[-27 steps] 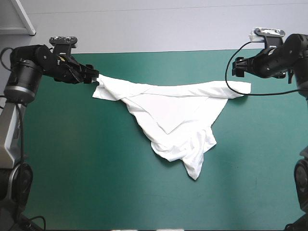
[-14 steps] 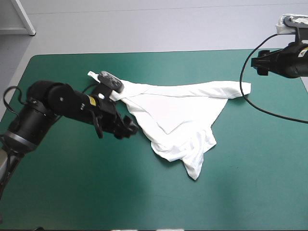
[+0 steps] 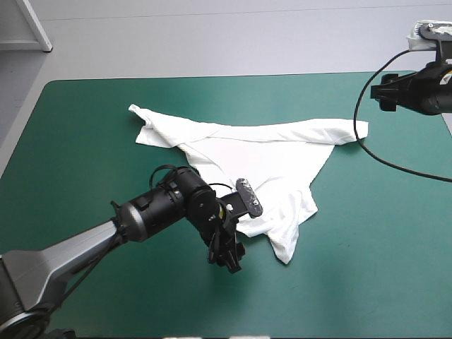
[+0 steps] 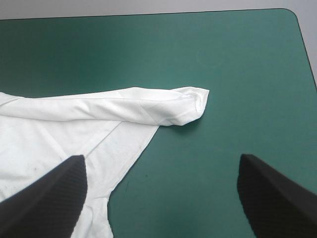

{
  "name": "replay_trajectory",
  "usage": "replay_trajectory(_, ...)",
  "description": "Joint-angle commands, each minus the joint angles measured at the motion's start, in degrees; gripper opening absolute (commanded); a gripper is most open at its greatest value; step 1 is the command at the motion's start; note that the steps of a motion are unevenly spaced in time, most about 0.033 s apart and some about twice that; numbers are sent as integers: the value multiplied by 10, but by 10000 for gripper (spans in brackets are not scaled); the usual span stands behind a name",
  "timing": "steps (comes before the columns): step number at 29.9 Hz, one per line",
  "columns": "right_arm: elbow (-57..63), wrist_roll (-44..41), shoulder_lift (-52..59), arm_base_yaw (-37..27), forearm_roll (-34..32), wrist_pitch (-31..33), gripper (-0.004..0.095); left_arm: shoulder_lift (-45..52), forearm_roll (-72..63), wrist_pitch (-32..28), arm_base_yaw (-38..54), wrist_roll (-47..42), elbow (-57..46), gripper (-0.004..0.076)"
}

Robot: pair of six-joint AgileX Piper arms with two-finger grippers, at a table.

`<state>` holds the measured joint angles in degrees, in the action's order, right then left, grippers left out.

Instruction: Fold the cloth

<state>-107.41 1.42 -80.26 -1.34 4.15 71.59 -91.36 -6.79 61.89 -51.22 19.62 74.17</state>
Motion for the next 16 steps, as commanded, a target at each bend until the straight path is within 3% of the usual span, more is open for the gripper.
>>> replay_trajectory(1,-11,6,15,-2,-2,1,759,-15,11,-53,-4,6,13,547)
replay_trajectory(12,-11,10,9,-2,0,1,751,-96,4,-145,-4,25,13,542)
replay_trajectory(16,-11,19,-11,-2,-10,1,709,-100,2,-172,-4,23,13,436)
